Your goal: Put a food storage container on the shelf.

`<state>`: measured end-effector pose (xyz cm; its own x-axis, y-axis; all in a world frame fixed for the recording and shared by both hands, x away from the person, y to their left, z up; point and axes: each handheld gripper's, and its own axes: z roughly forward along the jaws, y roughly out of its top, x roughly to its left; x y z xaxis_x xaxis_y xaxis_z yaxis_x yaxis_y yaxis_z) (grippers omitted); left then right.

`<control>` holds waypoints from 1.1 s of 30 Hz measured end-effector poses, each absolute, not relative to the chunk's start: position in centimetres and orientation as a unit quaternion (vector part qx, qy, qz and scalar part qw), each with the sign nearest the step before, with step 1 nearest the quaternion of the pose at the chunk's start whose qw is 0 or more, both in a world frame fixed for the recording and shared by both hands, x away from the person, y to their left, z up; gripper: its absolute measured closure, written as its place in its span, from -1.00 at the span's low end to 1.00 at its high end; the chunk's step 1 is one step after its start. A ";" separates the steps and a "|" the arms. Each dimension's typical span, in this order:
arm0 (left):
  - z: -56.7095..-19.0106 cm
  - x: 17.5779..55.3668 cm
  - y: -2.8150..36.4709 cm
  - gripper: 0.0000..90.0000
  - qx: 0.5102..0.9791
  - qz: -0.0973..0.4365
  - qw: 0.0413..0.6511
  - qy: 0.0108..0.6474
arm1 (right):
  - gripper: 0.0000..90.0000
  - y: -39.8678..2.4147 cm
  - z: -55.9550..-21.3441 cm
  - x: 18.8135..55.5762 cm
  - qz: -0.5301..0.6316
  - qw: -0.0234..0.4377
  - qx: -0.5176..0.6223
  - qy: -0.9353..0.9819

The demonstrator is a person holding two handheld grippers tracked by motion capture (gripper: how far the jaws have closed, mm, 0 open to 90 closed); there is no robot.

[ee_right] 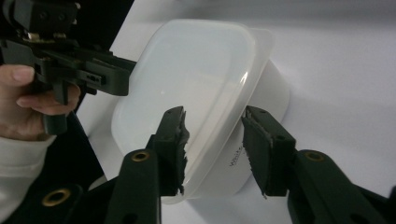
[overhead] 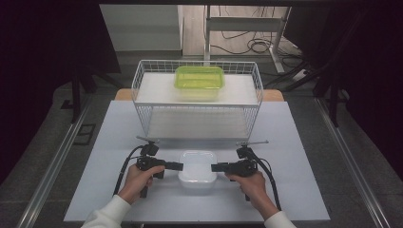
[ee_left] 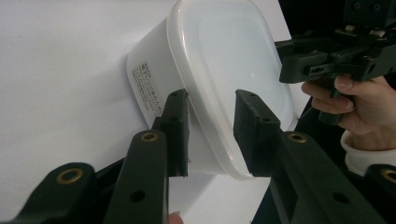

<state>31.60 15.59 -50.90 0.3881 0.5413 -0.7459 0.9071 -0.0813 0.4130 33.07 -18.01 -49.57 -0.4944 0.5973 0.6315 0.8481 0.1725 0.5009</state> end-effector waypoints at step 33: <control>-50.1 29.9 15.8 0.77 0.704 -0.181 0.469 0.502 | 0.73 -19.1 -48.5 31.4 -0.468 0.123 -0.468 -0.740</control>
